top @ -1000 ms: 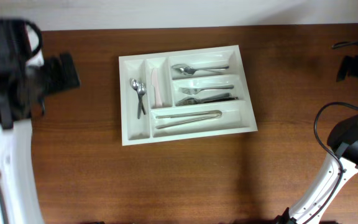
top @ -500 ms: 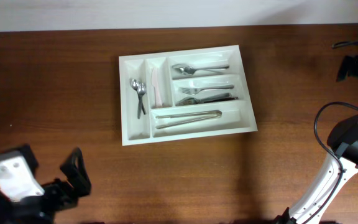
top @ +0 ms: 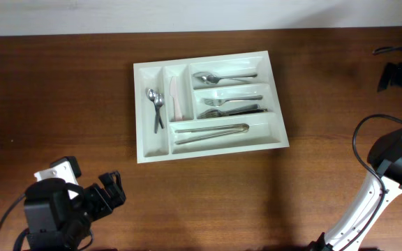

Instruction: Pack container

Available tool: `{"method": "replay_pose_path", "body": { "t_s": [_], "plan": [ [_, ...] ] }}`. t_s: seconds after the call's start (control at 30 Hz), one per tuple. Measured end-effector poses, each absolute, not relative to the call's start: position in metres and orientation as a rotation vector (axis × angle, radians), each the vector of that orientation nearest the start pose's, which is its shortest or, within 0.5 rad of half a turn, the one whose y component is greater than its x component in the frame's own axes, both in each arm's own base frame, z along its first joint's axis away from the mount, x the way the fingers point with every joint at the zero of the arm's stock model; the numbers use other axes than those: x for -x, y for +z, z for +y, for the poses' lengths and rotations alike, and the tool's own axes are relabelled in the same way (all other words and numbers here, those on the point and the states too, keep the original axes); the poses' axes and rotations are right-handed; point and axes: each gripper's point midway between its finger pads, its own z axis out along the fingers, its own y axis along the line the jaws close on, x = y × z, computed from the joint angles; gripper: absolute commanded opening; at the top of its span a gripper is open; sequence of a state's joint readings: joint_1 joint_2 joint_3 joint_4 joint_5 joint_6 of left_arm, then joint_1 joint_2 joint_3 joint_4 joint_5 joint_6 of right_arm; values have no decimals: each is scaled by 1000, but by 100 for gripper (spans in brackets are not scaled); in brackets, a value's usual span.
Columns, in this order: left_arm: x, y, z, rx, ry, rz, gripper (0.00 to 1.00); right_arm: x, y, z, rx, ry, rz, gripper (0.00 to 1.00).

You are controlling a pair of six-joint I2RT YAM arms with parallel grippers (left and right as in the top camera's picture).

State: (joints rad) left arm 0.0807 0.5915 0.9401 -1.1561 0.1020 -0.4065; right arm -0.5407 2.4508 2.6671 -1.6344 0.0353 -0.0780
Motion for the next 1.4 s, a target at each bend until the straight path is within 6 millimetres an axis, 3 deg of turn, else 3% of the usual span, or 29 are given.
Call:
{"method": "replay_pose_path", "body": {
  "t_s": [0.23, 0.43, 0.73, 0.87, 1.07, 1.4],
  "plan": [
    [-179, 220, -2, 517, -261, 2347, 99, -415, 150, -256, -693, -120, 2923, 99],
    [-181, 221, -1, 327, -183, 2366, 99, -415, 150, -256, -693, -120, 2923, 99],
    [-229, 266, -4, -18, -71, 2093, 99, -415, 150, -256, -693, -120, 2923, 99],
    [-238, 252, -16, -121, -88, 1995, 99, -415, 150, -256, -692, -121, 2923, 99],
    [-234, 226, -39, -235, -132, 1855, 99, -415, 150, -256, -693, -120, 2923, 99],
    [-227, 179, -29, -199, -88, 1814, 99, -415, 150, -256, -692, -120, 2924, 99]
  ]
}}
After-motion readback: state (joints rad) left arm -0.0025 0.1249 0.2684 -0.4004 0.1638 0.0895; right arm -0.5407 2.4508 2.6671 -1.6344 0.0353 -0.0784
